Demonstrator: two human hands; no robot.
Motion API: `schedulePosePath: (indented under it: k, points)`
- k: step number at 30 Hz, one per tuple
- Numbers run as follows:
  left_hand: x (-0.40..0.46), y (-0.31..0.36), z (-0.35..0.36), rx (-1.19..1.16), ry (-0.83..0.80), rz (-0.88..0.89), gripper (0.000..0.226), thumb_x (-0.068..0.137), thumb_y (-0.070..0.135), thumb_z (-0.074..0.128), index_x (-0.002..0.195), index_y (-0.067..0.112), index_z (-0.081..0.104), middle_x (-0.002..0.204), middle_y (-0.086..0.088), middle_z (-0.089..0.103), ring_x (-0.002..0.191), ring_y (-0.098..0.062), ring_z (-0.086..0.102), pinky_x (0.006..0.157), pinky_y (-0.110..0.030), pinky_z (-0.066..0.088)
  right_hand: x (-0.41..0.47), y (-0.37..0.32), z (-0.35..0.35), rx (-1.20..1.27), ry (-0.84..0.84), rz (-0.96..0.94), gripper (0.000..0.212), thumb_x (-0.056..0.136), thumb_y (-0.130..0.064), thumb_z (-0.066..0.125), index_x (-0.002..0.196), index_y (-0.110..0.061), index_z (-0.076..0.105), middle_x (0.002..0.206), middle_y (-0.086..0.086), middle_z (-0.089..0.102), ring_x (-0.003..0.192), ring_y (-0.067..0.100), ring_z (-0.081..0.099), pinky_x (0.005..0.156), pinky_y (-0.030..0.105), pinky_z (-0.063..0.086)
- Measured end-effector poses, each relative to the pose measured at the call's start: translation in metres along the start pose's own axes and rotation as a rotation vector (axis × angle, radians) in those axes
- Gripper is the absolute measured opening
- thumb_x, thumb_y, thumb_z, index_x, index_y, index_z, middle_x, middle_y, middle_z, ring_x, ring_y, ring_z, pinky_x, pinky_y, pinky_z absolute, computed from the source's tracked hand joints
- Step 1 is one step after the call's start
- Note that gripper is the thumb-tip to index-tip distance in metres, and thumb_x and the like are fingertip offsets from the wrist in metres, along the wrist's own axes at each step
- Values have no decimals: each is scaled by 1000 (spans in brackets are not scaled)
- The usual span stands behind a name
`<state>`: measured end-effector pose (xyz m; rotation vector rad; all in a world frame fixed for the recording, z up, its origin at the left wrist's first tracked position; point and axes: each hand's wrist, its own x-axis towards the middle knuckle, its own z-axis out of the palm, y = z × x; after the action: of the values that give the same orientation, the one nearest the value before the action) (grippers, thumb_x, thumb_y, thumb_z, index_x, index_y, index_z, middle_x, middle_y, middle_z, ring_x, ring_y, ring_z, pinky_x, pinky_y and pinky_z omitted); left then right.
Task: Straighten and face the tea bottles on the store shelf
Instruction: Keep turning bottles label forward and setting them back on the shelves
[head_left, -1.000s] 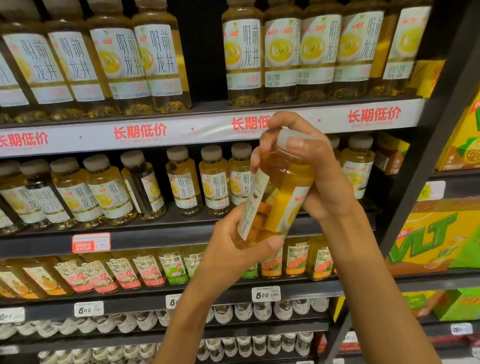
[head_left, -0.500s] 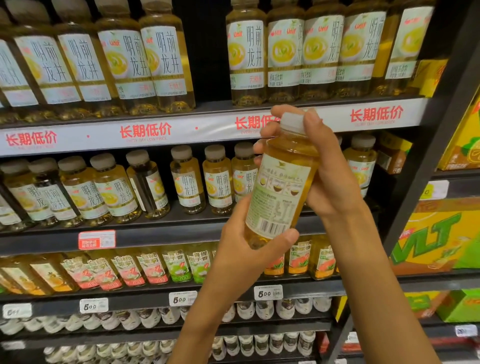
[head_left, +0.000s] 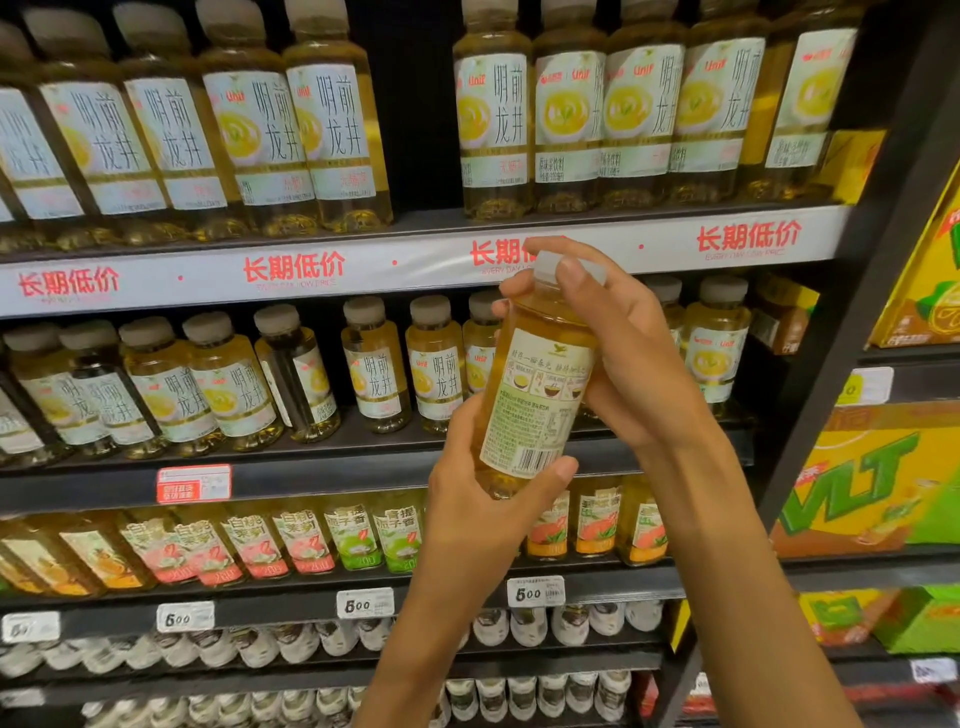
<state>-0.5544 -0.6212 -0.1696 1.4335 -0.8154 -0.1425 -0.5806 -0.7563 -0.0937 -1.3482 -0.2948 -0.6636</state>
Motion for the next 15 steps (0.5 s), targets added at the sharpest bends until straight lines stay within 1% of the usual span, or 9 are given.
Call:
schedulePosePath:
  k: [2, 3, 5, 8, 10, 11, 12, 14, 15]
  points:
    - [0, 1, -4, -29, -48, -24, 53, 73, 36, 80, 119, 36, 54, 109, 20, 68, 101, 2, 64, 78, -10, 50, 2, -2, -1, 27, -18, -2, 25, 95, -22, 49, 116, -12, 57, 93, 3, 71, 94, 22, 67, 82, 31, 53]
    - [0, 1, -6, -55, -89, -46, 48, 72, 39, 77, 116, 38, 58, 109, 19, 69, 101, 1, 64, 76, -11, 50, 3, -3, -1, 51, -31, 1, 25, 95, -23, 48, 115, -12, 58, 93, 3, 71, 94, 22, 67, 81, 32, 53]
    - [-3, 0, -8, -126, -184, -101, 45, 70, 51, 70, 114, 43, 62, 111, 14, 71, 104, -3, 65, 79, -18, 53, 4, -4, -3, 117, -79, 18, 27, 97, -27, 46, 115, -12, 58, 95, 5, 70, 94, 24, 67, 86, 38, 53]
    - [-3, -6, -11, -215, -279, -180, 70, 66, 68, 70, 124, 32, 59, 118, 0, 69, 112, -21, 63, 99, -44, 46, 3, 0, -3, 196, -155, 65, 32, 95, -31, 44, 121, -13, 52, 99, 8, 68, 96, 27, 67, 87, 43, 53]
    - [-1, -8, -13, -232, -301, -206, 80, 63, 71, 70, 129, 28, 55, 120, -2, 68, 114, -24, 62, 104, -49, 42, 2, 2, -3, 199, -127, 80, 29, 97, -24, 41, 121, -12, 51, 98, 9, 69, 93, 27, 67, 82, 41, 54]
    - [1, -8, -13, -229, -300, -211, 80, 63, 72, 69, 130, 32, 53, 123, 1, 67, 116, -23, 61, 105, -47, 41, 2, 3, -3, 186, -94, 74, 28, 97, -22, 41, 120, -11, 52, 97, 9, 68, 92, 26, 67, 81, 40, 54]
    - [2, -9, -14, -223, -280, -201, 74, 63, 74, 68, 128, 41, 53, 125, 6, 66, 119, -19, 59, 105, -41, 43, 2, 2, -3, 168, -61, 64, 27, 97, -20, 42, 120, -11, 52, 97, 8, 68, 92, 25, 66, 81, 40, 54]
    - [4, -8, -14, -199, -214, -149, 51, 69, 70, 65, 117, 58, 54, 124, 19, 63, 119, -4, 57, 93, -17, 47, 1, 0, -2, 90, -2, 37, 26, 95, -21, 48, 119, -12, 54, 97, 6, 69, 95, 26, 66, 83, 39, 54]
    - [5, -7, -14, -188, -179, -120, 47, 73, 63, 63, 118, 55, 53, 122, 23, 63, 116, 2, 57, 86, -9, 47, 0, -1, -2, 13, 30, 22, 25, 94, -23, 52, 118, -15, 56, 98, 5, 70, 98, 26, 66, 85, 41, 54]
